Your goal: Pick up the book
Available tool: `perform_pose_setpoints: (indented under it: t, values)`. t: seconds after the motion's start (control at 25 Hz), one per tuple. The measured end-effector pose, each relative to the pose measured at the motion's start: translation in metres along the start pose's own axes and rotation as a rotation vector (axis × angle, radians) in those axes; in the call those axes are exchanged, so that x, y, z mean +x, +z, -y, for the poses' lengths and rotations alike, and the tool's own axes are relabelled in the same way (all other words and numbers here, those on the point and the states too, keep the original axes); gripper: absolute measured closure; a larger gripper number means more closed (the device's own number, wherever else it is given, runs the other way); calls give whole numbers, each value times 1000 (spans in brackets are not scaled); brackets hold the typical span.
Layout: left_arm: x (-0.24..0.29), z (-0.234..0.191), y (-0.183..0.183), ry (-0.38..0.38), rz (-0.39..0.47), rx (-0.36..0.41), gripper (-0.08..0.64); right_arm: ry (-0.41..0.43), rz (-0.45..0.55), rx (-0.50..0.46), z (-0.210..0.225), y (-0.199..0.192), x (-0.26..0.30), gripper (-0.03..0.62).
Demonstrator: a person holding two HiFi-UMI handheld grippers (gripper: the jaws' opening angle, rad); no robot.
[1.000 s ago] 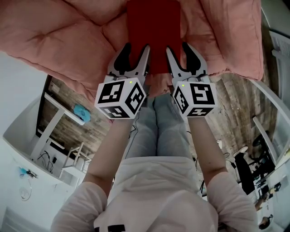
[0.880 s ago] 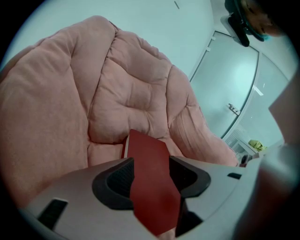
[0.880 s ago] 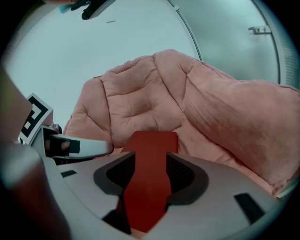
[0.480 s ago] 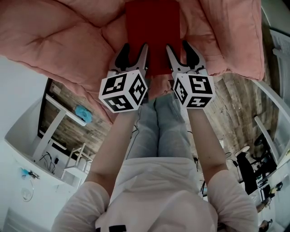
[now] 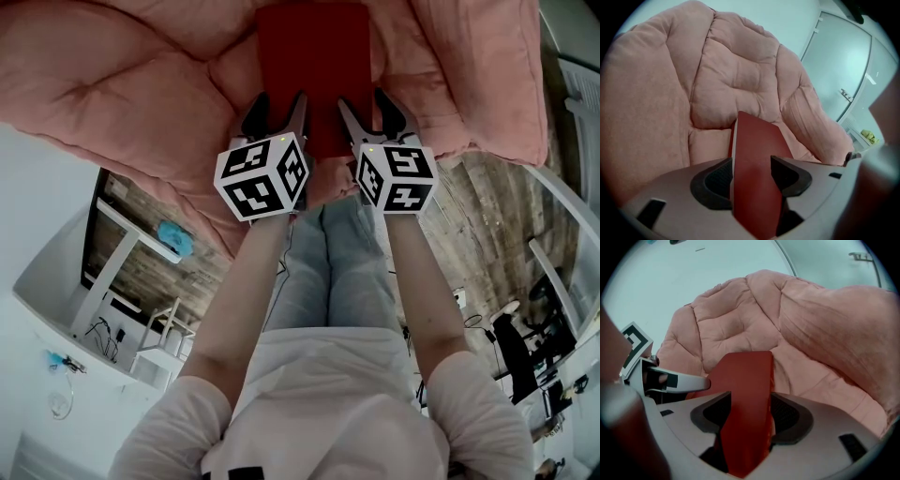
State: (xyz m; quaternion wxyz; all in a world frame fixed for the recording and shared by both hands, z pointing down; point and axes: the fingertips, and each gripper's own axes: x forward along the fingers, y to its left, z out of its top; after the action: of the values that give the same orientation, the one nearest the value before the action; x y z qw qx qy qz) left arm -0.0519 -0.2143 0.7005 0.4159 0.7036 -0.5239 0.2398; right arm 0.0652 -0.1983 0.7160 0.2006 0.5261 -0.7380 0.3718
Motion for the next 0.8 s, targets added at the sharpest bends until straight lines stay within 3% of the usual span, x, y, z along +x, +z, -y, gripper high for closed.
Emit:
perform_pose_setpoints:
  t: [0.28,0.64,0.8]
  values:
    - [7,-6,-7,19,-50,5,316,27,-47,9,-2,-7,8,296]
    - [18,-2,-10,-9,-104,-15,316,149,-73,104,2,-8,14,267]
    - [20,-2,-12,-10,-110,-14,316,157,-97,143,6,-13,20,264]
